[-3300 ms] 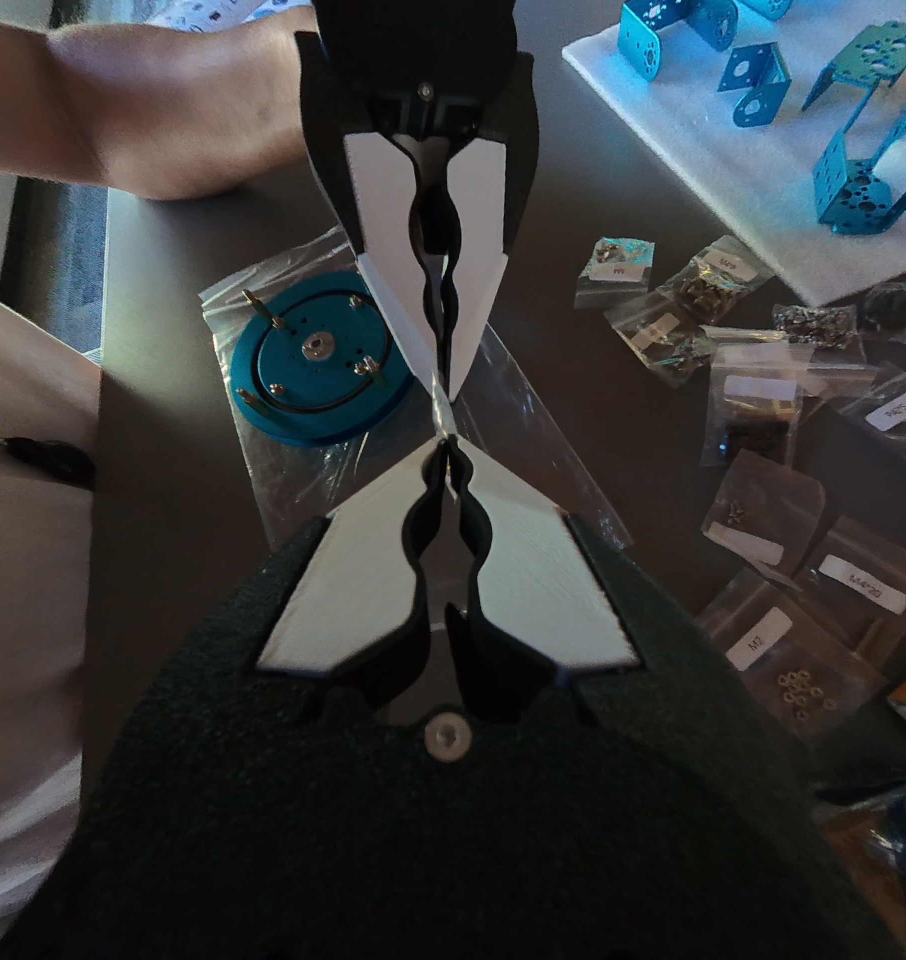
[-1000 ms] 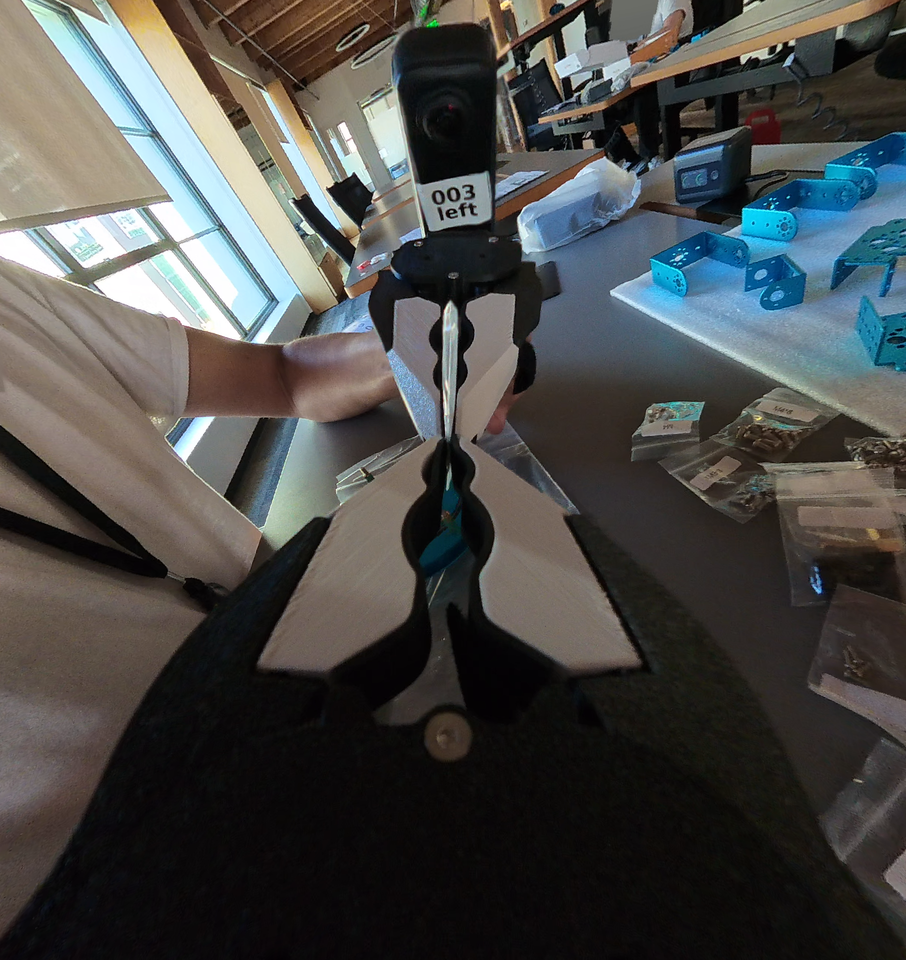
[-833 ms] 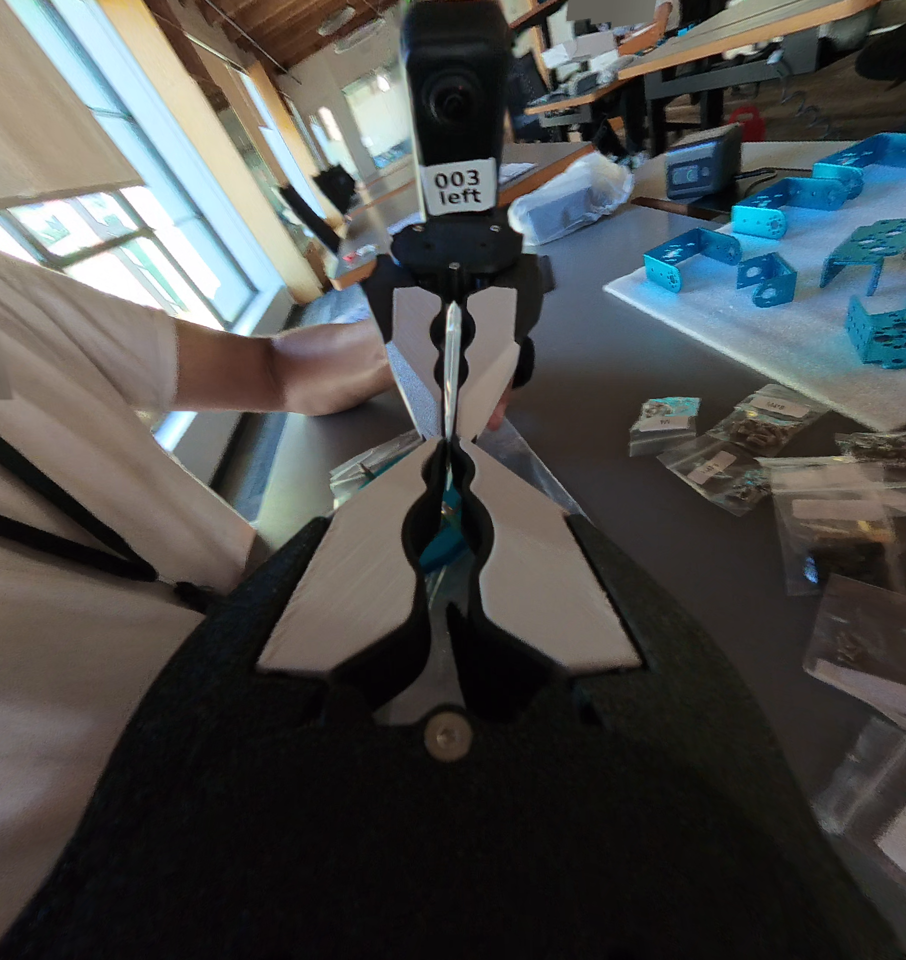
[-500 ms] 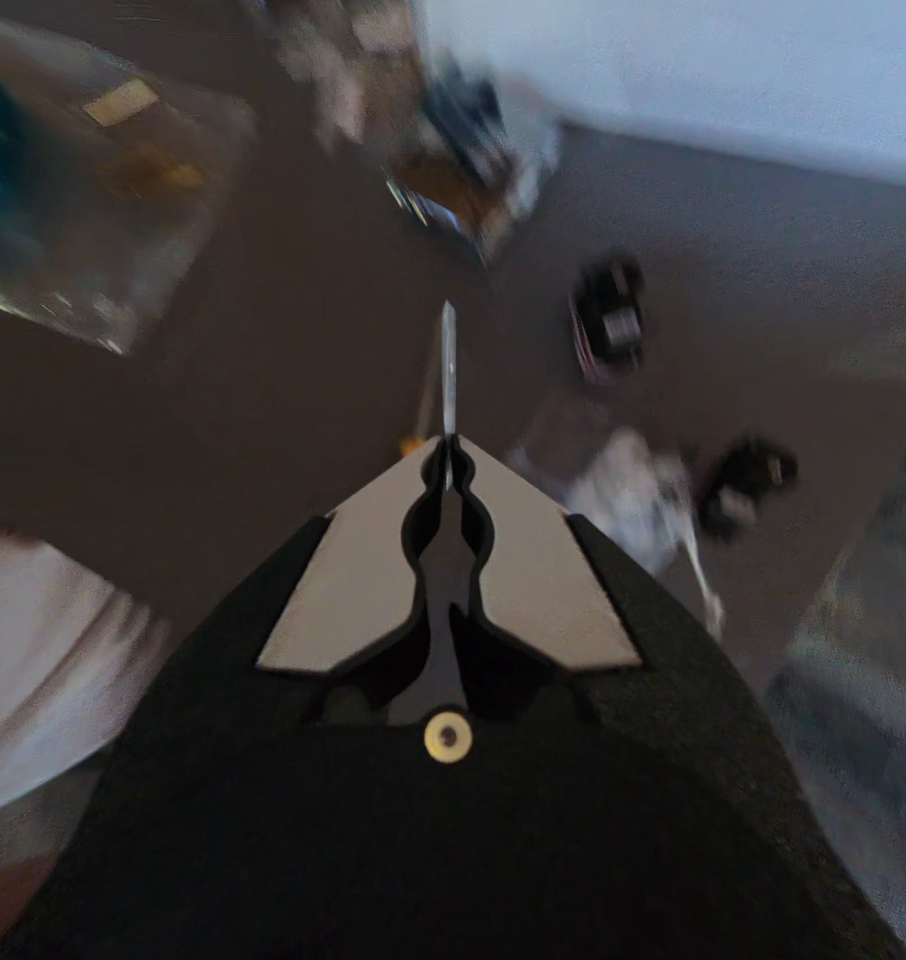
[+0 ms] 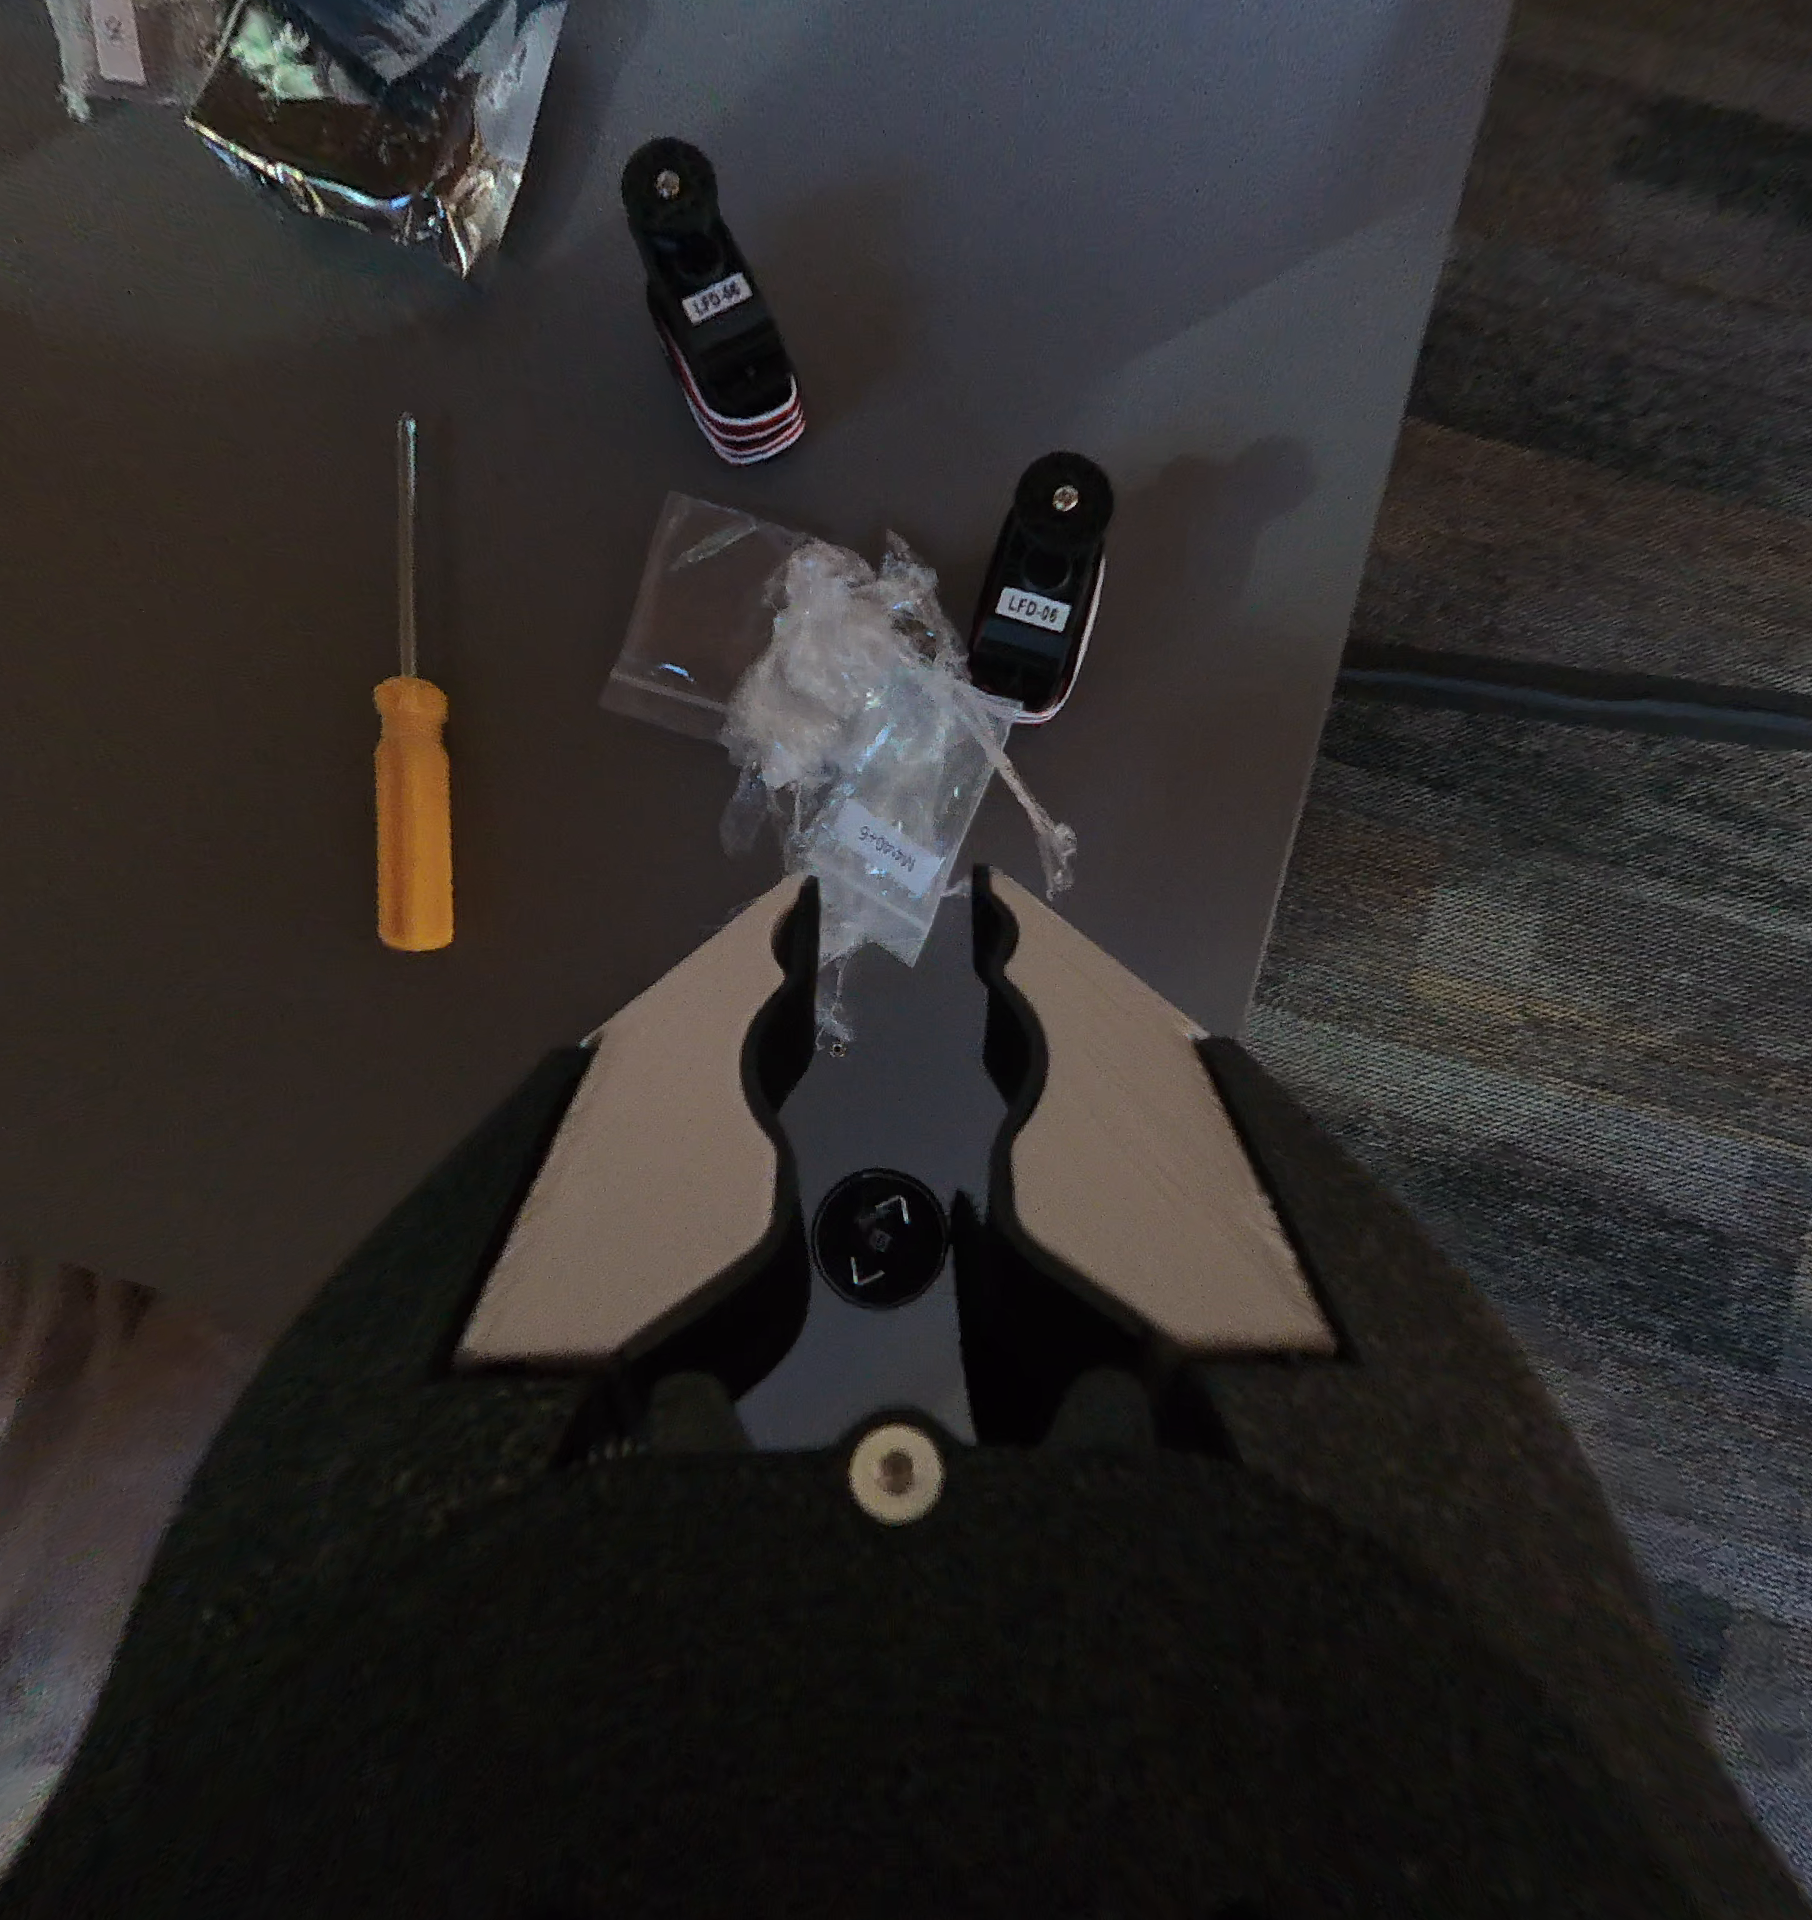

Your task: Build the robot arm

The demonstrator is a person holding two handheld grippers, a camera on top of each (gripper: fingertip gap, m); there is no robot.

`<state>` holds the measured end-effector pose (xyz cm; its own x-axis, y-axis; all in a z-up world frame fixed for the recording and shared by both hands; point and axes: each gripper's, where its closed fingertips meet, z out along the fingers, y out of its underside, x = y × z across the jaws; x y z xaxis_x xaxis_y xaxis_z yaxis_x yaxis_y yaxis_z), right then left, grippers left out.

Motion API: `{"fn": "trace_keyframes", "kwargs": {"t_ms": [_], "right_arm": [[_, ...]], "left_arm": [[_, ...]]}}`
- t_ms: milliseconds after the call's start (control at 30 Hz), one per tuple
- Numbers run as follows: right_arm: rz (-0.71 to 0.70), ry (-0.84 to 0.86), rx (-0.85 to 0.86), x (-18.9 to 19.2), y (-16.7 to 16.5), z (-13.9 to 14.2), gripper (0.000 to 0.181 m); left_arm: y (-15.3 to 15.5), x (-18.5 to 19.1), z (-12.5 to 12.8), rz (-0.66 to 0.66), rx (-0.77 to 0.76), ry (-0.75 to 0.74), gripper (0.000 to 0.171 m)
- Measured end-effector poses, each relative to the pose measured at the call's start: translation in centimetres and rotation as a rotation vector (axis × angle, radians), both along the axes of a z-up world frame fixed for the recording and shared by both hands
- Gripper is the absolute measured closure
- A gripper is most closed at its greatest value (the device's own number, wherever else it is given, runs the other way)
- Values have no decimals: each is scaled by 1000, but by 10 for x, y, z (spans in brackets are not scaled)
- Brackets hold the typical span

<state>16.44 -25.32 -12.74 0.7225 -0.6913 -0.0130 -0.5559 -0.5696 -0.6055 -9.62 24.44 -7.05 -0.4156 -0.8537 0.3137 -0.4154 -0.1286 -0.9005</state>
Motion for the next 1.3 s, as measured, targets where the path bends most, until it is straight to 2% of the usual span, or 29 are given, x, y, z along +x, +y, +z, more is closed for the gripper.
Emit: {"fn": "trace_keyframes", "kwargs": {"t_ms": [67,133,200,267,367,433,533,633,733,833,933,1000,1167,1300], "right_arm": [[-54,-97,-26,3,-5,17,153],[-52,-240,6,-1,11,46,153],[16,-379,150,-12,56,79,153],[110,-459,323,-33,116,99,154],[273,-421,496,-70,212,90,154],[362,-361,499,-90,266,68,154],[340,-389,414,-80,316,38,157],[360,-348,472,-76,353,34,158],[387,-254,539,-80,376,36,158],[319,-240,612,-77,383,40,161],[275,-191,656,-79,389,40,161],[253,-227,641,-75,389,41,161],[218,-278,590,-63,385,37,163],[217,-242,606,-63,387,33,163]], "left_arm": [[13,-22,3,75,-67,-26,143],[35,-45,5,200,-81,-51,144],[59,-70,5,336,-86,-70,144],[84,-96,5,481,-96,-75,144],[121,-138,-7,682,-77,-24,143],[150,-172,-24,846,3,58,144],[177,-221,-42,1017,102,171,144],[188,-257,-54,1097,177,246,144],[194,-278,-67,1118,230,303,144],[205,-287,-81,1128,180,301,144],[212,-283,-86,1093,110,281,144],[212,-274,-83,1047,112,258,144],[177,-239,-78,812,89,230,144],[156,-226,-76,707,151,210,144]]}}
